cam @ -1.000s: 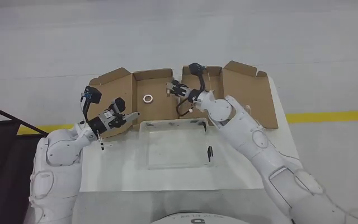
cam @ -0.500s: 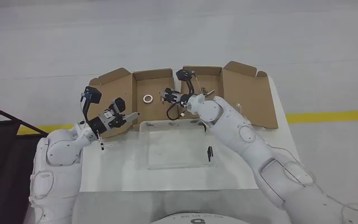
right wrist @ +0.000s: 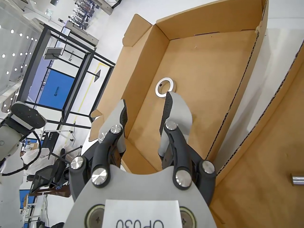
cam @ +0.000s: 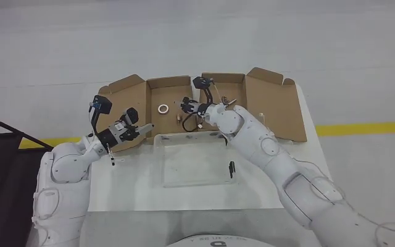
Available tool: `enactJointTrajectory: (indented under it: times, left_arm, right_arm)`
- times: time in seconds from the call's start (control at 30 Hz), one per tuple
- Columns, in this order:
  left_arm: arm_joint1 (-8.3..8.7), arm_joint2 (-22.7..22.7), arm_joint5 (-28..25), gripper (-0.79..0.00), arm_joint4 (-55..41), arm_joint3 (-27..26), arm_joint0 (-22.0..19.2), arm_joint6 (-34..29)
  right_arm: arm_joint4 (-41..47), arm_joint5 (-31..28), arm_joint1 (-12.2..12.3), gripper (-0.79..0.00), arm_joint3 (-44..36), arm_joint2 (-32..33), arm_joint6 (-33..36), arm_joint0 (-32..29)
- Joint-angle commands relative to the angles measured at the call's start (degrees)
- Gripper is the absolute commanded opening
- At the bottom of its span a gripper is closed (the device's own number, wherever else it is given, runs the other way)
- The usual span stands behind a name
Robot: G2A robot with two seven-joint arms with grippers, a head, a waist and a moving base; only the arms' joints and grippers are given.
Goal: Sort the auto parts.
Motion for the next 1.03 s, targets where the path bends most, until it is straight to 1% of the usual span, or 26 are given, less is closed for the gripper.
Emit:
enactJointTrajectory:
  times: [0.0,0.07,0.17,0.27,0.33,0.43,0.57,0.7,0.73,0.77,0.8,0.83,0.9,0.93,1.0]
  left_arm:
    - [0.0,0.0,0.0,0.0,0.0,0.0,0.0,0.0]
    - [0.0,0.0,0.0,0.0,0.0,0.0,0.0,0.0]
    - [0.0,0.0,0.0,0.0,0.0,0.0,0.0,0.0]
    - [0.0,0.0,0.0,0.0,0.0,0.0,0.0,0.0]
    - [0.0,0.0,0.0,0.0,0.0,0.0,0.0,0.0]
    - [0.0,0.0,0.0,0.0,0.0,0.0,0.0,0.0]
    - [0.0,0.0,0.0,0.0,0.0,0.0,0.0,0.0]
    - [0.0,0.0,0.0,0.0,0.0,0.0,0.0,0.0]
    - [0.0,0.0,0.0,0.0,0.0,0.0,0.0,0.0]
    - [0.0,0.0,0.0,0.0,0.0,0.0,0.0,0.0]
    - [0.0,0.0,0.0,0.0,0.0,0.0,0.0,0.0]
    - [0.0,0.0,0.0,0.0,0.0,0.0,0.0,0.0]
    - [0.0,0.0,0.0,0.0,0.0,0.0,0.0,0.0]
    - [0.0,0.0,0.0,-0.001,0.0,0.0,0.0,0.0]
    - [0.0,0.0,0.0,0.0,0.0,0.0,0.0,0.0]
  right_arm:
    - [-0.07,-0.49,0.05,-0.462,-0.41,0.4,-0.08,-0.11]
    - [0.05,-1.41,0.16,-0.459,-1.31,1.01,-0.54,-0.49]
    - [1.09,-4.86,0.72,-0.449,-4.19,3.01,-1.68,-1.5]
    - [1.01,-9.41,1.88,-0.431,-8.21,5.88,-3.22,-3.68]
    - [-0.65,-11.76,2.92,-0.428,-11.64,8.27,-4.95,-5.72]
    - [-4.06,-13.75,4.61,-0.419,-17.91,12.51,-8.57,-10.05]
    - [-7.57,-15.29,6.72,-0.409,-27.0,19.1,-13.45,-17.61]
    - [-9.77,-15.78,8.11,-0.397,-34.34,24.56,-17.05,-24.23]
    - [-9.96,-15.82,8.33,-0.345,-35.71,25.62,-17.75,-25.52]
    - [-10.07,-15.76,8.51,-0.188,-36.92,26.54,-18.46,-26.6]
    - [-10.07,-15.64,8.63,-0.012,-37.88,27.22,-19.14,-27.56]
    - [-9.68,-15.24,8.7,0.0,-38.51,27.77,-19.7,-28.33]
    - [-8.98,-14.85,8.73,0.0,-38.9,28.07,-19.78,-28.88]
    - [-8.98,-14.85,8.73,-0.214,-38.9,28.07,-19.78,-28.88]
    - [-8.94,-14.81,8.74,-0.141,-38.96,28.11,-19.84,-28.95]
